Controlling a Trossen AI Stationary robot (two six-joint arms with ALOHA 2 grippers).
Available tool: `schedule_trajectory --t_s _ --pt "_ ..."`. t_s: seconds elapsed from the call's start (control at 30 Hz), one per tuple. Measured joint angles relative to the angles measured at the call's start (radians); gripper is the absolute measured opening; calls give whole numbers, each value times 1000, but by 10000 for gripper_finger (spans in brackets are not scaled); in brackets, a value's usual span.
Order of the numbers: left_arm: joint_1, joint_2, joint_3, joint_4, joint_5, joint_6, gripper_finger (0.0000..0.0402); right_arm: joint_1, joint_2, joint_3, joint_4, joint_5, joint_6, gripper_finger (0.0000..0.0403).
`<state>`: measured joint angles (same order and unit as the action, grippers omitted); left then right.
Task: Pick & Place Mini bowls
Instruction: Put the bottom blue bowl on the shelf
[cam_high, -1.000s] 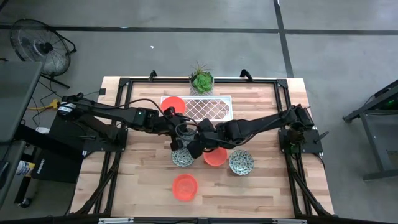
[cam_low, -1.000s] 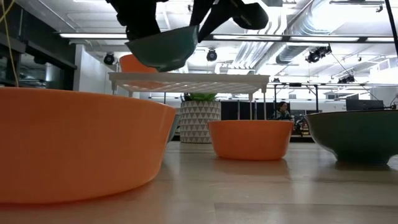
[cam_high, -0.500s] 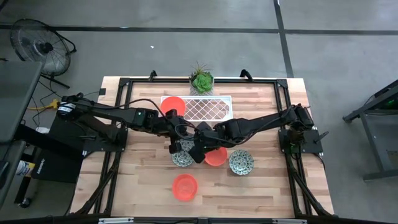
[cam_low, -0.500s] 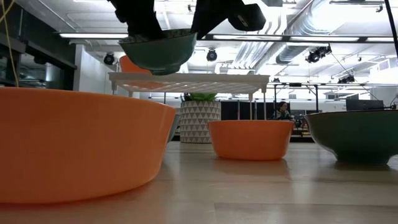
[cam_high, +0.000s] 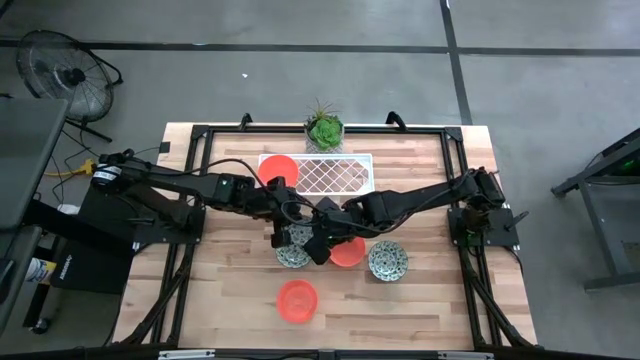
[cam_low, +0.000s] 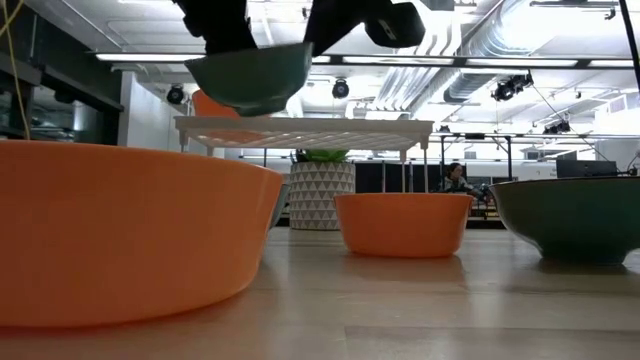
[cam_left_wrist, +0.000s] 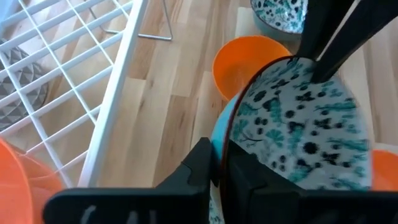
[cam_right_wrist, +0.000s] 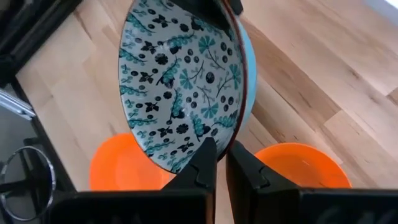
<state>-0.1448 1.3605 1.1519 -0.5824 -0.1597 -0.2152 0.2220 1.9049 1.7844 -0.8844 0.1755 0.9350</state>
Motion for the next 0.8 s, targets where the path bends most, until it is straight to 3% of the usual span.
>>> schedule_trajectory --t_s 0.27,0.53,0.8 --pt "1 0 0 27 36 5 7 0 -24 0 10 4 10 8" --pt "0 0 0 50 78 48 5 -1 -26 0 44 -34 5 85" --pt "-1 0 55 -1 84 147 5 -12 -25 0 87 -76 -69 124"
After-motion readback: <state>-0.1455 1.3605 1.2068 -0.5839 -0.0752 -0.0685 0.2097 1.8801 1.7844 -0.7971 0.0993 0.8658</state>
